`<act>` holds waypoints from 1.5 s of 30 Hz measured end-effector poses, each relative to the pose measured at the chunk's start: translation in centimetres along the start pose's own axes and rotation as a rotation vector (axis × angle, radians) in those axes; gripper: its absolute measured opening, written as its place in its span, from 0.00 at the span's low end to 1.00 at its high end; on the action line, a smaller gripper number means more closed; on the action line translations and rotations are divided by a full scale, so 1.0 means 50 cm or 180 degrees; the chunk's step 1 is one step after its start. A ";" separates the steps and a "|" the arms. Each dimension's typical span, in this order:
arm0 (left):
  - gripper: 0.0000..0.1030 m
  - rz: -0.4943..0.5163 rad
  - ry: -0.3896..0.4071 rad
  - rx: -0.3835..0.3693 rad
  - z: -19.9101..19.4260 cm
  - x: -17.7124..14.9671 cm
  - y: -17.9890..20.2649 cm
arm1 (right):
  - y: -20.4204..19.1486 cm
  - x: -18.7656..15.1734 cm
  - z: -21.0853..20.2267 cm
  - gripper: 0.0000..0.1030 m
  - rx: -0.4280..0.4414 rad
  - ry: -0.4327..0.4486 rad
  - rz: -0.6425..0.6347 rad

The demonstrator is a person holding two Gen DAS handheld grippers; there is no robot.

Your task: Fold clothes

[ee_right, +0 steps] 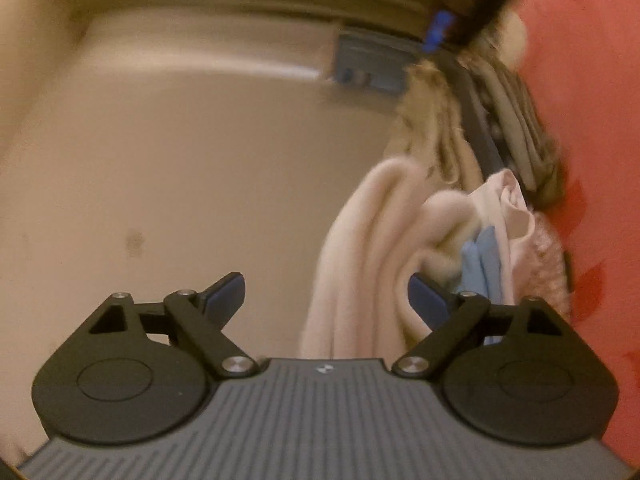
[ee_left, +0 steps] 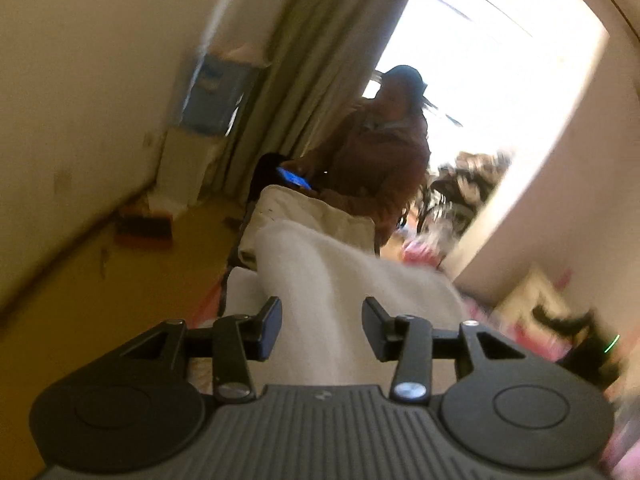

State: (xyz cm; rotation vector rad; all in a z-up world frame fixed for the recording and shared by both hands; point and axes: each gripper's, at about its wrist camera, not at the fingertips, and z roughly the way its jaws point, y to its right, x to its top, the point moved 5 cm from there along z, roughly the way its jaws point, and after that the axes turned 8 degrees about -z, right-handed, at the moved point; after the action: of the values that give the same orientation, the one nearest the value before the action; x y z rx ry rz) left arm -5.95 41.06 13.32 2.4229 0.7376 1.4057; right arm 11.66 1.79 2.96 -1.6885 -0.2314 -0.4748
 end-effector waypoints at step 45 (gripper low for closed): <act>0.32 0.2515 -0.0484 0.1064 0.137 -0.197 0.255 | -0.041 -0.266 -0.126 0.54 -0.0825 -0.0264 -0.1816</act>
State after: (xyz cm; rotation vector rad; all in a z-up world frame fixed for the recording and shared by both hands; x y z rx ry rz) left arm -0.22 25.32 8.28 3.2452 -0.0703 1.3683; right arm -2.19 -2.49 -0.28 -1.8894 -0.7497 -0.8867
